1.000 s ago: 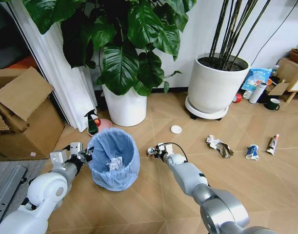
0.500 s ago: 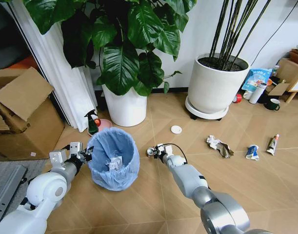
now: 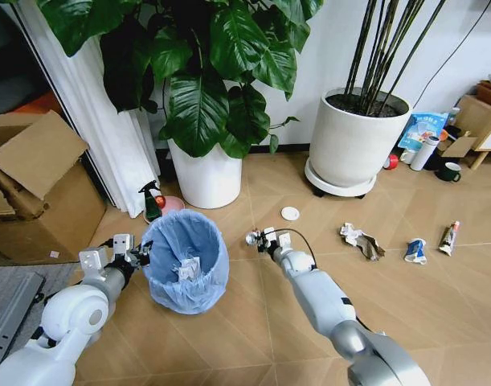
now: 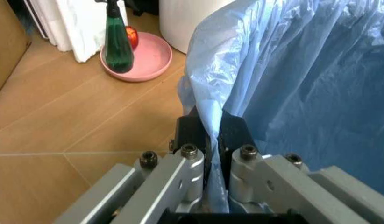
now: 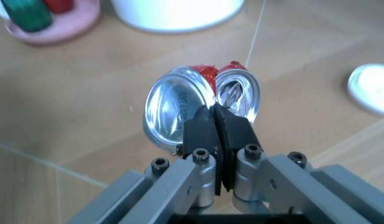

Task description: Pick up the trash bin and place the garbage on the floor into it.

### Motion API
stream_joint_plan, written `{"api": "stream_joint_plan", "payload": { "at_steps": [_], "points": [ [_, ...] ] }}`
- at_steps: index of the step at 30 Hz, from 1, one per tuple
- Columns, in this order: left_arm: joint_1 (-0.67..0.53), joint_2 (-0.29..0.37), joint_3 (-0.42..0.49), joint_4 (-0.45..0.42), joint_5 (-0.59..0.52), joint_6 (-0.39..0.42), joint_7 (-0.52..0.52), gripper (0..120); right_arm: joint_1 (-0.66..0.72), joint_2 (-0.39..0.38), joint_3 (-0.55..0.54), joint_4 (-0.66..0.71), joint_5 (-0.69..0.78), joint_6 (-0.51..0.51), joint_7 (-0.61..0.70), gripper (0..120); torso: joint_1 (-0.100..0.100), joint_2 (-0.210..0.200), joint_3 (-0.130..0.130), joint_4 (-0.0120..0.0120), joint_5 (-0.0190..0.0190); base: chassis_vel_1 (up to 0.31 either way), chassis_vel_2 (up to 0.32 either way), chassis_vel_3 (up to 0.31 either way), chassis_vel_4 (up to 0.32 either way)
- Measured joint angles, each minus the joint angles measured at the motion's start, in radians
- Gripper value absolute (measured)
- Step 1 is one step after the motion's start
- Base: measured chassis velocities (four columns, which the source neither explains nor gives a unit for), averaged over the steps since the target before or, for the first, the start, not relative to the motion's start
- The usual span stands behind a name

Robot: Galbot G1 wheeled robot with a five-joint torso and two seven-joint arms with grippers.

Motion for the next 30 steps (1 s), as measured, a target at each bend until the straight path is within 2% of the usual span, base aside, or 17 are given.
{"api": "stream_joint_plan", "payload": {
  "at_steps": [4, 7, 8, 10, 12, 14, 16, 19, 20, 23, 30],
  "points": [
    [0.0, -0.004, 0.0, 0.009, 0.006, 0.0, 0.007, 0, -0.02, -0.027, -0.019, 0.098, 0.031, 0.0, 0.009, 0, 0.0, 0.0, 0.0, 0.0002, -0.0002, 0.0, 0.0, 0.0, 0.0],
    [-0.008, -0.008, 0.007, 0.03, 0.015, 0.007, 0.021, 0, -0.046, -0.081, -0.062, 0.288, 0.149, -0.032, 0.042, 0, 0.0, 0.0, 0.0, 0.0002, -0.0002, 0.0, 0.0, 0.0, 0.0],
    [-0.008, -0.008, 0.007, 0.03, 0.015, 0.007, 0.021, 0, -0.046, -0.081, -0.062, 0.288, 0.149, -0.032, 0.042, 0, 0.0, 0.0, 0.0, 0.0002, -0.0002, 0.0, 0.0, 0.0, 0.0],
    [-0.015, -0.011, 0.015, 0.036, 0.017, 0.013, 0.021, 0, -0.06, -0.123, -0.092, 0.441, 0.233, -0.062, 0.068, 0, 0.0, 0.0, 0.0, 0.0003, -0.0001, 0.0, 0.0, 0.0, 0.0],
    [-0.016, -0.012, 0.017, 0.037, 0.018, 0.016, 0.02, 0, -0.063, -0.136, -0.1, 0.482, 0.255, -0.071, 0.077, 0, 0.0, 0.0, 0.0, 0.0002, -0.0002, 0.0, 0.0, 0.0, 0.0],
    [-0.017, -0.012, 0.021, 0.039, 0.018, 0.024, 0.02, 0, -0.072, -0.178, -0.125, 0.618, 0.323, -0.106, 0.111, 0, 0.0, 0.0, 0.0, 0.0002, -0.0002, 0.0, 0.0, 0.0, 0.0],
    [-0.017, -0.011, 0.023, 0.04, 0.018, 0.026, 0.02, 0, -0.075, -0.194, -0.134, 0.669, 0.351, -0.121, 0.125, 0, 0.0, 0.0, 0.0, 0.0002, -0.0001, 0.0, 0.0, 0.0, 0.0],
    [-0.018, -0.004, 0.028, 0.046, 0.016, 0.037, 0.02, 0, -0.084, -0.251, -0.173, 0.841, 0.457, -0.171, 0.161, 0, 0.0, 0.0, 0.0, 0.0002, -0.0003, 0.0, 0.0, 0.0, 0.0],
    [-0.018, -0.004, 0.028, 0.046, 0.016, 0.037, 0.02, 0, -0.084, -0.251, -0.173, 0.841, 0.457, -0.171, 0.161, 0, 0.0, 0.0, 0.0, 0.0002, -0.0003, 0.0, 0.0, 0.0, 0.0],
    [-0.025, -0.004, 0.035, 0.053, 0.014, 0.042, 0.02, 0, -0.102, -0.313, -0.241, 0.979, 0.559, -0.204, 0.208, 0, 0.0, 0.0, 0.0, 0.0002, -0.0002, 0.0, 0.0, 0.0, 0.0],
    [-0.031, -0.009, 0.04, 0.055, 0.013, 0.05, 0.024, 0, -0.126, -0.409, -0.366, 1.095, 0.654, -0.236, 0.262, 0, 0.0, 0.0, 0.0, 0.0002, -0.0001, 0.0, 0.0, 0.0, 0.0]
  ]
}}
